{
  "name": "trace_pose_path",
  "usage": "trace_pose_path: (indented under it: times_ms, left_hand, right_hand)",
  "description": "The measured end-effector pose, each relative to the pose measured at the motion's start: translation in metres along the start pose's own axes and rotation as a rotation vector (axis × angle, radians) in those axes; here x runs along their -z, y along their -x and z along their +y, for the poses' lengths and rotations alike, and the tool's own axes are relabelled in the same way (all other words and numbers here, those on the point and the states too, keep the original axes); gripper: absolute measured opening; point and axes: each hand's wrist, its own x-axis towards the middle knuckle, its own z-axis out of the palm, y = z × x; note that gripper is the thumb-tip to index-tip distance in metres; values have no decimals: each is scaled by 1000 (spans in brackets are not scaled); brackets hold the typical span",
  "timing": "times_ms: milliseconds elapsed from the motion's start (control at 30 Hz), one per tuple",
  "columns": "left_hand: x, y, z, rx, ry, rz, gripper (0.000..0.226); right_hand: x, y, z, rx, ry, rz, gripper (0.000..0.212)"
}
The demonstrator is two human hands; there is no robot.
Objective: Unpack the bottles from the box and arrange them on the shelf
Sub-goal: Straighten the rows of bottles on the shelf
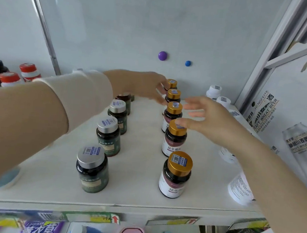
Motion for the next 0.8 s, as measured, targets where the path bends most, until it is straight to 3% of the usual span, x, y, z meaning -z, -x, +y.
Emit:
trace_pose_path:
  times_ms: [67,267,367,567,800]
  left_hand:
    - [19,16,-8,15,-65,31,50]
    - [45,68,-41,130,-599,-31,47]
    - [43,83,-63,154,-674,-63,50]
    - [25,79,-86,62,-361,-33,59]
    - [2,59,-107,-16,-179,-58,66]
  right_hand:
    - [3,-8,-18,78,105,-26,64]
    - [-25,-27,-56,230,615,-177,65]
    - [-44,-29,-66,216,732,-247,64]
    - [-80,-17,-77,113,562,-297,68]
    - [-126,-2,-52,-52,145,-114,72]
